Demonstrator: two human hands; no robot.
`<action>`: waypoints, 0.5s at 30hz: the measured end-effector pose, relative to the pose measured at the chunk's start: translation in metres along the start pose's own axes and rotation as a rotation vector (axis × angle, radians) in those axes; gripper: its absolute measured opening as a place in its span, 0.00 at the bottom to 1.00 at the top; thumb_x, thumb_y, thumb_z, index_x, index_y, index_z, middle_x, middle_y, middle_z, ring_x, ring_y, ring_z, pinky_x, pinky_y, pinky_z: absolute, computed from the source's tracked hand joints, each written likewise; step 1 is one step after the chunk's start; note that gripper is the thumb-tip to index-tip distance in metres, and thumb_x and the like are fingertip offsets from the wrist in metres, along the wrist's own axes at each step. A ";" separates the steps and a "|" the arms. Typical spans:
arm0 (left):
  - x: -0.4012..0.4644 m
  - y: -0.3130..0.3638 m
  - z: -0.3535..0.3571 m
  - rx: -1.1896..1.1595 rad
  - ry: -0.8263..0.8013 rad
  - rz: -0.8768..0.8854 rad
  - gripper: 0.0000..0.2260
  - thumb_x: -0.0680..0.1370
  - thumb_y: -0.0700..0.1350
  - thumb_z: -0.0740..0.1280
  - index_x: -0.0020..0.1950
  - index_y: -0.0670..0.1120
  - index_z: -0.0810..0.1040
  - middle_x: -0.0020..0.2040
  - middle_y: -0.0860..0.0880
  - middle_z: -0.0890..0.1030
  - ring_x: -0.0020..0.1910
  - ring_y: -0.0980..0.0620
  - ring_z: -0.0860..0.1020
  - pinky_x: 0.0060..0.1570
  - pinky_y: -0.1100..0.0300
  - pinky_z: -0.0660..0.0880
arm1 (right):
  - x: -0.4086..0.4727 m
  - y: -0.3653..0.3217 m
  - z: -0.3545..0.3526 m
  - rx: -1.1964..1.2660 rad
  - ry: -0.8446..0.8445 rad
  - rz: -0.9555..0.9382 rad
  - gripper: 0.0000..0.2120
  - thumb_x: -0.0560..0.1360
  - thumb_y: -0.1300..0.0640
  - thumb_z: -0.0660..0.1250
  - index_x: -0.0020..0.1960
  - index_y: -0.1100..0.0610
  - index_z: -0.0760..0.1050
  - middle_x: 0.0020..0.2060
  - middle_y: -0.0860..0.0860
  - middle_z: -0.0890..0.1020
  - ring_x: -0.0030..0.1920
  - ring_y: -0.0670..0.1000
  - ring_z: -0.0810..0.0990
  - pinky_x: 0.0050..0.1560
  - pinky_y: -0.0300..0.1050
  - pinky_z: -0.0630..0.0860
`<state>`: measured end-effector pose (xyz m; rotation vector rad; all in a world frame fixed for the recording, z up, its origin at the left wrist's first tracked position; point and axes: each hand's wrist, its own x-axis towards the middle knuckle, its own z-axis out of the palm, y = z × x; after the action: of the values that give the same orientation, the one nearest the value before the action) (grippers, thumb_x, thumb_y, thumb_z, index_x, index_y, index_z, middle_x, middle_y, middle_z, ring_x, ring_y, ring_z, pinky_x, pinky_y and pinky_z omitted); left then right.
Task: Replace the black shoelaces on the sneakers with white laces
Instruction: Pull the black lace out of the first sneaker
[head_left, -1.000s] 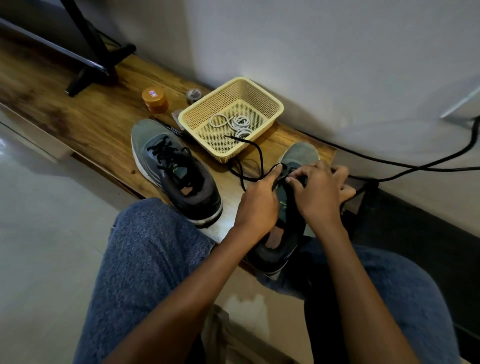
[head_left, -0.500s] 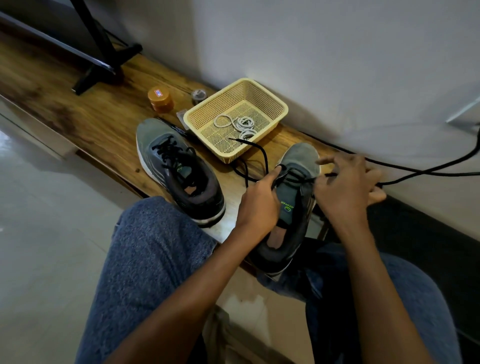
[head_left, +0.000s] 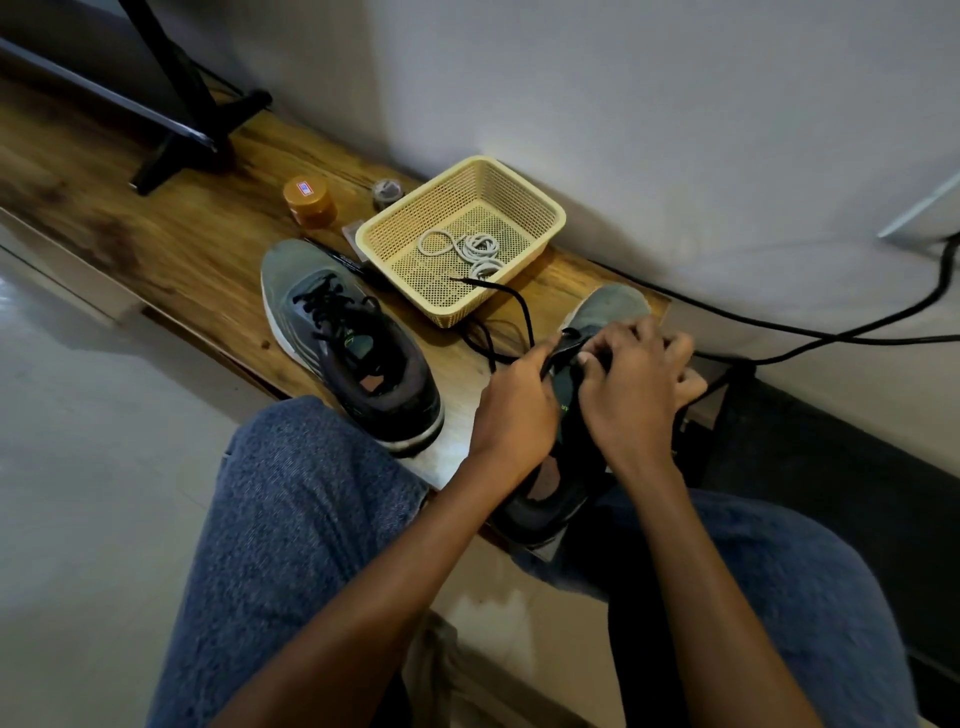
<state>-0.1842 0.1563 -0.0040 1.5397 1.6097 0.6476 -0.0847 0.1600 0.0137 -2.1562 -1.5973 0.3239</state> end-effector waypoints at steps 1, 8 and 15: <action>0.000 0.001 0.000 0.012 0.004 0.009 0.22 0.81 0.39 0.57 0.73 0.56 0.67 0.59 0.44 0.81 0.54 0.42 0.78 0.51 0.46 0.76 | -0.001 0.000 0.002 0.048 0.007 0.005 0.02 0.77 0.57 0.66 0.48 0.51 0.76 0.58 0.50 0.72 0.64 0.54 0.63 0.60 0.54 0.58; 0.006 -0.006 -0.008 0.015 0.072 -0.078 0.23 0.80 0.37 0.57 0.72 0.54 0.70 0.59 0.43 0.80 0.53 0.42 0.79 0.51 0.48 0.77 | 0.010 -0.002 -0.024 0.443 0.280 -0.016 0.05 0.78 0.64 0.58 0.48 0.55 0.67 0.46 0.52 0.72 0.49 0.53 0.72 0.46 0.42 0.67; 0.002 -0.002 -0.016 0.121 0.102 -0.064 0.21 0.78 0.44 0.61 0.71 0.54 0.68 0.61 0.48 0.78 0.58 0.44 0.76 0.53 0.50 0.75 | 0.021 0.026 -0.019 0.293 0.079 0.206 0.05 0.78 0.56 0.61 0.49 0.51 0.76 0.55 0.51 0.78 0.61 0.55 0.71 0.60 0.53 0.67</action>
<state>-0.1984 0.1600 0.0027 1.5567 1.7964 0.6122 -0.0475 0.1694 0.0195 -2.0779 -1.2027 0.4977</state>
